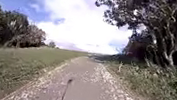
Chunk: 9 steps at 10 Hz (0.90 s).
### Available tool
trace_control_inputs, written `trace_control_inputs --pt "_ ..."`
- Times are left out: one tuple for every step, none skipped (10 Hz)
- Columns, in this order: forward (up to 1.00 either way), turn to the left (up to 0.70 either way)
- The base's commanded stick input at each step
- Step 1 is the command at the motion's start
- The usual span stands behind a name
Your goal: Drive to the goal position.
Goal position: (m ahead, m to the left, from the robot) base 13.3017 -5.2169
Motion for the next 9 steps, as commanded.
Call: trace_control_inputs --pt "0.7 0.01" --pt "0.7 0.01" --pt "0.7 0.01" --pt "0.7 0.01" --pt "0.7 0.01" --pt "0.7 0.01" --pt "0.7 0.01" --pt "0.7 0.01" --pt "0.7 0.01"
